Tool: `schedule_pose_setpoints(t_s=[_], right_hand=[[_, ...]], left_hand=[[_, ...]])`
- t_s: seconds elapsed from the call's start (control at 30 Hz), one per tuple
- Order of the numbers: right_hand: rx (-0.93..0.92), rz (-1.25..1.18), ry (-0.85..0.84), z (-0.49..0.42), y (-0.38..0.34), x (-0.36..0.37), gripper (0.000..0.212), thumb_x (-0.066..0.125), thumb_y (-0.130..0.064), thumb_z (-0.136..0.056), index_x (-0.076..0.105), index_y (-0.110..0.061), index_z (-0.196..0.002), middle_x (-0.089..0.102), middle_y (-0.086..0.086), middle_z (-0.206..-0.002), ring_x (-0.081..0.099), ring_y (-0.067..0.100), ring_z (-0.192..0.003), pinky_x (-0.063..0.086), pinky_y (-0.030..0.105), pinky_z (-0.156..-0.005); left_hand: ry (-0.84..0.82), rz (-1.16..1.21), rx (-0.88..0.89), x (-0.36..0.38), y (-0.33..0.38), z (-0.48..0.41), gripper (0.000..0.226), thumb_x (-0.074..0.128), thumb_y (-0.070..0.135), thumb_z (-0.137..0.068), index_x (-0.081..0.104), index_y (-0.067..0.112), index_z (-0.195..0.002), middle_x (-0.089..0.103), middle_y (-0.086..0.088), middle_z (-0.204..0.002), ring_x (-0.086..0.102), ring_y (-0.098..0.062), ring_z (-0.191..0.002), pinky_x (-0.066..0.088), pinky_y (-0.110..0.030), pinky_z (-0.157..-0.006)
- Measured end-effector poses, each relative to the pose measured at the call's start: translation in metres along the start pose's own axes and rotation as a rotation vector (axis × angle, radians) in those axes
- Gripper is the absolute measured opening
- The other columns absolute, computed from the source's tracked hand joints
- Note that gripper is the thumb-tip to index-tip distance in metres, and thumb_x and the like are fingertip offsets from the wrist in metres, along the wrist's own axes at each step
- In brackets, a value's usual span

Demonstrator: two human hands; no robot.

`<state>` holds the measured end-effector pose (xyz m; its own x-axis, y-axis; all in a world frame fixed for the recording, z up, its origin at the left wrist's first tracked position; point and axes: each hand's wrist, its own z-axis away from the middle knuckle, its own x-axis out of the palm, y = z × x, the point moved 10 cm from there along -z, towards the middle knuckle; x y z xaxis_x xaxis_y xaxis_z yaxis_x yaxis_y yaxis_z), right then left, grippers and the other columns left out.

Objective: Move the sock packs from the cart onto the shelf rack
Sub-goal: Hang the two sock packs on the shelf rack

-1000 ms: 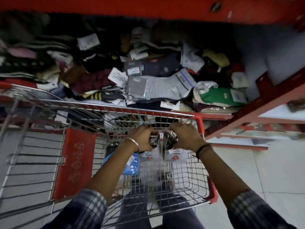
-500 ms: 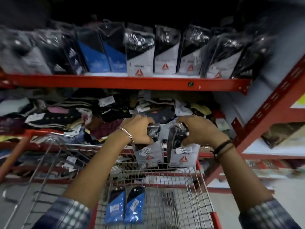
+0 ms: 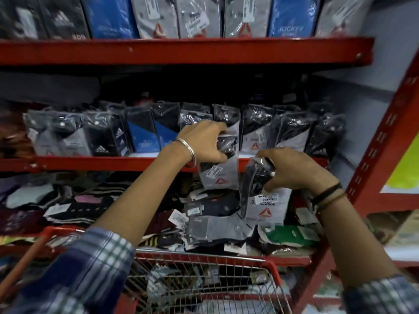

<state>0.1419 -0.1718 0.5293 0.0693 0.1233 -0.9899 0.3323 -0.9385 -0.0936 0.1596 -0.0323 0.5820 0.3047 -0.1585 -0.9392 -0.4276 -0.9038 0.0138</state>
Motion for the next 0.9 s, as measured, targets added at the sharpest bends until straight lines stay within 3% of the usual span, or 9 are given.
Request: schedule_pose_setpoints(t_s=[0.1,0.3,0.47,0.57,0.7,0.8,0.9], right_hand=[[0.031,0.004,0.037,-0.005,0.007,-0.019,0.072,0.085,-0.037,-0.057,0.051,-0.023,-0.119,0.065,0.001,-0.11,0.059,0.025,-0.099,0.048,0.036,-0.076],[0.036,-0.002,0.117,-0.02,0.018,-0.048,0.081,0.084,-0.04,-0.057,0.047,-0.024,-0.127,0.065,-0.001,-0.106,0.059,0.022,-0.096,0.038,0.03,-0.07],[0.008,0.046,0.191,-0.036,0.023,-0.069,0.066,0.084,-0.044,-0.055,0.053,-0.02,-0.108,0.063,0.0,-0.089,0.057,0.022,-0.081,0.034,0.029,-0.056],[-0.015,0.065,0.242,-0.05,0.025,-0.082,0.067,0.083,-0.044,-0.056,0.053,-0.019,-0.111,0.065,0.002,-0.095,0.059,0.026,-0.09,0.038,0.032,-0.064],[-0.063,0.12,0.262,-0.07,0.02,-0.089,0.081,0.082,-0.045,-0.061,0.045,-0.018,-0.128,0.061,0.005,-0.119,0.055,0.03,-0.109,0.044,0.039,-0.081],[-0.076,0.129,0.271,-0.08,0.019,-0.091,0.08,0.083,-0.043,-0.061,0.045,-0.018,-0.128,0.061,0.005,-0.118,0.054,0.03,-0.109,0.042,0.037,-0.078],[-0.077,0.147,0.294,-0.09,0.022,-0.092,0.081,0.084,-0.042,-0.061,0.045,-0.017,-0.128,0.06,0.006,-0.12,0.054,0.032,-0.111,0.044,0.039,-0.081]], left_hand=[[0.076,-0.002,0.028,-0.015,0.005,-0.025,0.066,0.069,0.036,-0.068,0.049,0.016,-0.128,0.059,-0.006,-0.122,0.054,-0.028,-0.112,0.048,-0.038,-0.083],[0.144,-0.088,0.066,-0.021,0.014,-0.067,0.068,0.067,0.042,-0.072,0.044,0.015,-0.13,0.057,-0.004,-0.122,0.05,-0.025,-0.113,0.044,-0.036,-0.081],[0.083,-0.149,0.062,-0.002,0.006,-0.094,0.065,0.069,0.04,-0.07,0.048,0.013,-0.124,0.059,-0.007,-0.116,0.053,-0.028,-0.109,0.043,-0.037,-0.084],[0.032,-0.194,0.039,0.014,-0.003,-0.106,0.062,0.066,0.039,-0.071,0.048,0.014,-0.125,0.059,-0.008,-0.12,0.049,-0.029,-0.114,0.038,-0.04,-0.09],[-0.03,-0.245,0.014,0.035,-0.014,-0.116,0.059,0.063,0.036,-0.073,0.048,0.017,-0.127,0.054,-0.007,-0.129,0.04,-0.028,-0.121,0.034,-0.042,-0.093],[-0.051,-0.283,0.006,0.046,-0.016,-0.119,0.065,0.063,0.036,-0.076,0.043,0.018,-0.135,0.042,-0.011,-0.137,0.036,-0.03,-0.125,0.033,-0.045,-0.098],[-0.025,-0.292,0.017,0.049,-0.015,-0.123,0.06,0.062,0.034,-0.077,0.046,0.015,-0.132,0.042,-0.012,-0.133,0.04,-0.03,-0.124,0.033,-0.045,-0.098]])
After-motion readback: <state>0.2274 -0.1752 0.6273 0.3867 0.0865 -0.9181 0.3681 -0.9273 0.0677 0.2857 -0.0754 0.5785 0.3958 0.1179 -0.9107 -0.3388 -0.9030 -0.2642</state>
